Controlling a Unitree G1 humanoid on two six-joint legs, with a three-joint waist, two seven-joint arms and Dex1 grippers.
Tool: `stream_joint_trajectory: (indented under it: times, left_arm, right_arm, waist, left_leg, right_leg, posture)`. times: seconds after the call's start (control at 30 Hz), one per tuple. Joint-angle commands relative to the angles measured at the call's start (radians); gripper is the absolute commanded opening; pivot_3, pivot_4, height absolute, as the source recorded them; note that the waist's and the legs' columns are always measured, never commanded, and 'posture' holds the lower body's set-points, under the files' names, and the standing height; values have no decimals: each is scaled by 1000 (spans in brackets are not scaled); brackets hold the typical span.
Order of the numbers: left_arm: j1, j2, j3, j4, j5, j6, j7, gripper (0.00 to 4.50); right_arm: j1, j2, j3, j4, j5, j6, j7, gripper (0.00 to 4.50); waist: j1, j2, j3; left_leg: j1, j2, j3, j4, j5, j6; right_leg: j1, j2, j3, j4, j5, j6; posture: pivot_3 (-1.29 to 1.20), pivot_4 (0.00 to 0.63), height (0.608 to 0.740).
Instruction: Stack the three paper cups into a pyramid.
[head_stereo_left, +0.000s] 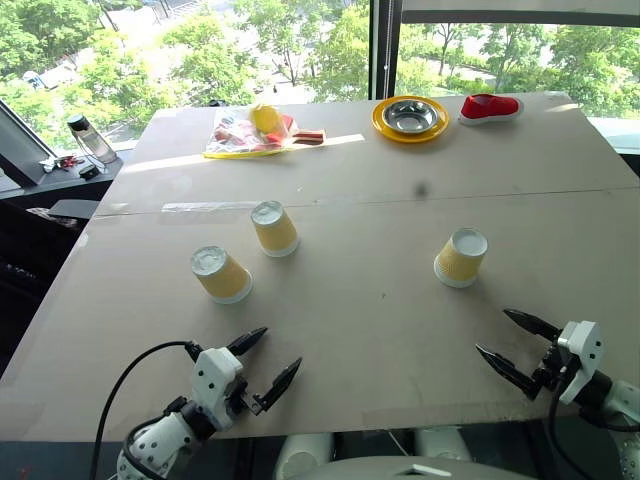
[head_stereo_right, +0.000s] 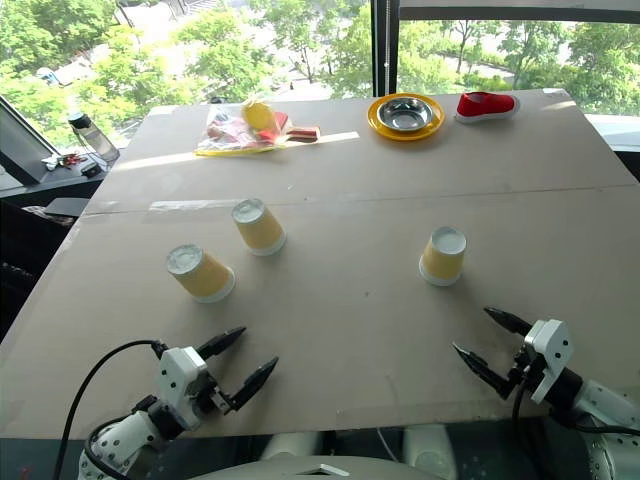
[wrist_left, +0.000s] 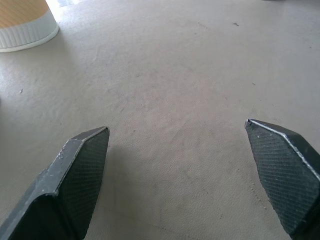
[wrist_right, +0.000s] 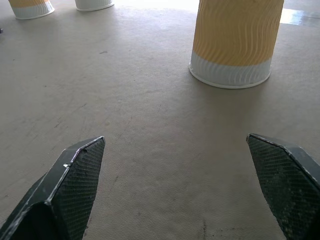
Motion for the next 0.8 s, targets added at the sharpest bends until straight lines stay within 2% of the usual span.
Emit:
stream_joint_trajectory:
  times: [0.03,0.2,0.3,0.8]
  left_arm:
    - [-3,5,-36,-12,15,48,6,4458]
    - [-13,20,-53,-118,0,138,34,4458]
    - [-15,27,-54,-131,-3,156,36,4458]
    - [-7,53,-42,-205,-24,220,41,4458]
  right_arm:
    - [-15,2,-6,-37,5,-1,-4,4500]
    - [-38,21,-1,-15,-12,-19,-17,4500]
    - [-45,26,-2,-8,-16,-22,-18,4500]
    - [-58,29,1,-25,-25,-12,-34,4500]
  waist:
    - [0,0,0]
    - [0,-2,1]
    - [0,-8,4]
    - [0,-10,6]
  left_leg:
    - [0,0,0,0,0,0]
    - [-1,0,0,2,0,0]
    - [-1,0,-1,2,0,0]
    - [-2,0,-1,1,0,0]
  right_leg:
    - [0,0,0,0,0,0]
    - [0,0,0,0,0,0]
    - [0,0,-1,0,0,1]
    - [-1,-1,0,0,-1,-2]
  posture:
    - [0,150,740]
    - [0,150,740]
    - [0,150,740]
    - [0,150,740]
